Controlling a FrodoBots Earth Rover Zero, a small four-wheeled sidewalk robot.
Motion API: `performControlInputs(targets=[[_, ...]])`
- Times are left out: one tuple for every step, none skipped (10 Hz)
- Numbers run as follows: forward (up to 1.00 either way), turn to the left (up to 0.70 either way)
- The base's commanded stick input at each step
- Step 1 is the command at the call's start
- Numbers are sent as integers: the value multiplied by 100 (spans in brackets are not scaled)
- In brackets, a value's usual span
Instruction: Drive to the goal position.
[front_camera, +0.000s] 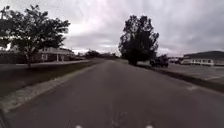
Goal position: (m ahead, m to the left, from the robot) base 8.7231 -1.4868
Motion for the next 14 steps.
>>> performControlInputs(targets=[[70,0],[70,0],[70,0],[70,0],[70,0],[70,0],[70,0],[70,0],[70,0],[70,0],[70,0],[70,0],[70,0],[70,0]])
